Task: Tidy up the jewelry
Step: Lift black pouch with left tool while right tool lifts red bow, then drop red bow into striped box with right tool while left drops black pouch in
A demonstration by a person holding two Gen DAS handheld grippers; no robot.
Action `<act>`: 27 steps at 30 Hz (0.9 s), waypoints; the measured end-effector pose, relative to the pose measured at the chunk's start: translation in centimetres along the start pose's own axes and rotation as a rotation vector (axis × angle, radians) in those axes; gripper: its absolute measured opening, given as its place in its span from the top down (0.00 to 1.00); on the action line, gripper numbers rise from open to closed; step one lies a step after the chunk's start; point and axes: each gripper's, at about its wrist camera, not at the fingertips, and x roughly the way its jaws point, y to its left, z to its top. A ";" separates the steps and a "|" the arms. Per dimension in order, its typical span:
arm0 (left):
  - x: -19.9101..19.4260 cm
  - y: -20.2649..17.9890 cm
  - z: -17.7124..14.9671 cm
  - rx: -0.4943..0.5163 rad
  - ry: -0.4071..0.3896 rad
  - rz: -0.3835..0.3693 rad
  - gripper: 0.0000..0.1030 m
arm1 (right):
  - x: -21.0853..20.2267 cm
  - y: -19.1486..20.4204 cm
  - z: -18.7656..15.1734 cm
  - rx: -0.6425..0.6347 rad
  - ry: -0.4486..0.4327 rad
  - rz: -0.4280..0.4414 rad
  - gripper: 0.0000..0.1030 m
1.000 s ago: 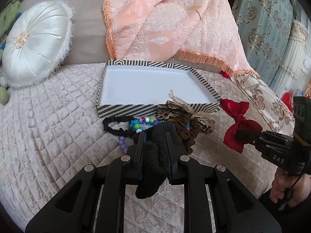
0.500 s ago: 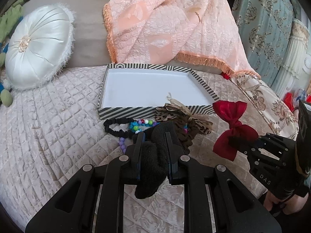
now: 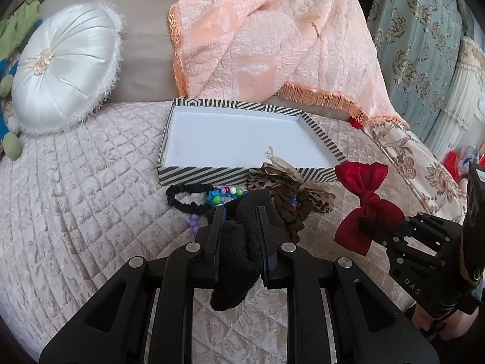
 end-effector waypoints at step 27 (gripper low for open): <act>7.1 3.4 9.0 -0.005 0.023 0.030 0.84 | 5.2 -7.0 7.6 0.148 0.005 0.065 0.85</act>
